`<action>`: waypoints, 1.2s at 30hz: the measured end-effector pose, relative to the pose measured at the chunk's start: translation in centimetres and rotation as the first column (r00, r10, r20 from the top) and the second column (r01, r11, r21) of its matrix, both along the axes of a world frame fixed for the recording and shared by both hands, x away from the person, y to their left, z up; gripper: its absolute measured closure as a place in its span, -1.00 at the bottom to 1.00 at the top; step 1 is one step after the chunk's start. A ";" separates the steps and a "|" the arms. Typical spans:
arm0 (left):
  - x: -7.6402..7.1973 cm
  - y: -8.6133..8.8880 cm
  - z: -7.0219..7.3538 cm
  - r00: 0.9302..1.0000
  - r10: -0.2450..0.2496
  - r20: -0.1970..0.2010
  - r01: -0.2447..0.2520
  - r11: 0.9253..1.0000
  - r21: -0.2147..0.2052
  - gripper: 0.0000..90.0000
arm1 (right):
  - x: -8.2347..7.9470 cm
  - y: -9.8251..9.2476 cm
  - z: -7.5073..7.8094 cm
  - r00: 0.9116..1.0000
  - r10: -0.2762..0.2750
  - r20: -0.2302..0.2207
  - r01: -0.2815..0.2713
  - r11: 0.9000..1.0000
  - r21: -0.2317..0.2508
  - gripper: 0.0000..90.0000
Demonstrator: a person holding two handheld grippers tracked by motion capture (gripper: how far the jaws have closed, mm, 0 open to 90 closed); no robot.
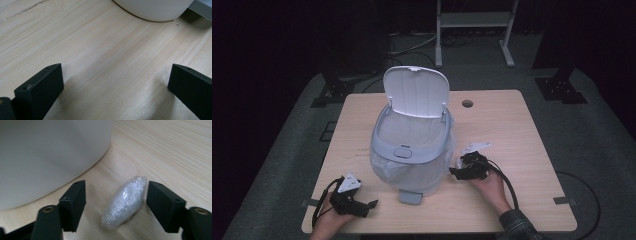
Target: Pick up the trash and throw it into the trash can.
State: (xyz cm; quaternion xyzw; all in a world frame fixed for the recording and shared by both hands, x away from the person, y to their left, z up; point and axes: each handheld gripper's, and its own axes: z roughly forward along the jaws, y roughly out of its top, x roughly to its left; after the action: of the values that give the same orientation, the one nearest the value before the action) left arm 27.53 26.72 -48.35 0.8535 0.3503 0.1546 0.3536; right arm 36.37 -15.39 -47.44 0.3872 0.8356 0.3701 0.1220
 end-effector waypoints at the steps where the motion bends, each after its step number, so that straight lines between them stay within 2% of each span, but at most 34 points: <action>1: 0.0 0.0 0.0 1.000 0.000 0.000 0.000 1.000 0.000 -1.00 | 0.0 0.0 0.0 1.000 -0.002 0.000 0.002 1.000 -0.002 -0.28; 5: 0.0 0.0 0.0 1.000 0.000 0.000 0.000 1.000 0.000 -1.00 | 0.0 -0.1 -0.1 1.000 -0.002 0.000 0.002 1.000 -0.014 -0.16; 6: 0.0 0.0 0.0 1.000 0.000 0.000 0.000 1.000 0.000 -1.00 | 0.0 -0.2 -0.1 1.000 -0.001 0.004 0.001 1.000 -0.019 -0.07; 12: 0.0 0.0 0.0 1.000 0.000 0.000 0.000 1.000 0.000 -1.00 | 0.0 -0.3 -0.1 1.000 0.002 0.015 -0.002 0.999 -0.035 0.09; 13: 0.0 0.0 0.0 1.000 0.000 0.000 0.000 1.000 0.000 -1.00 | 0.0 -0.3 -0.1 1.000 0.003 0.022 -0.002 0.999 -0.043 0.17; 19: 0.0 0.0 0.0 1.000 0.000 0.000 0.000 1.000 0.000 -1.00 | 0.0 -0.5 -0.1 1.000 0.004 0.026 -0.002 0.999 -0.049 0.31; 20: 0.0 0.0 0.0 1.000 0.000 0.000 0.000 1.000 0.000 -1.00 | -0.1 -0.5 0.0 1.000 0.007 0.030 -0.005 0.999 -0.054 0.40; 29: 0.0 0.0 0.0 1.000 0.000 0.000 0.000 1.000 -0.001 -1.00 | -0.2 -0.6 0.2 1.000 0.012 0.011 -0.011 0.998 -0.064 0.41; 36: 0.0 0.0 0.0 1.000 0.000 0.000 0.000 1.000 0.000 -1.00 | -0.3 -0.9 0.7 1.000 0.024 -0.016 -0.025 0.999 -0.047 0.41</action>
State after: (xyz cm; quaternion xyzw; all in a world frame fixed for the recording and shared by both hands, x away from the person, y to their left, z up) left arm 27.53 26.72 -48.35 0.8534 0.3503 0.1546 0.3538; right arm 36.10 -16.30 -46.74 0.3769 0.8497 0.3487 0.1200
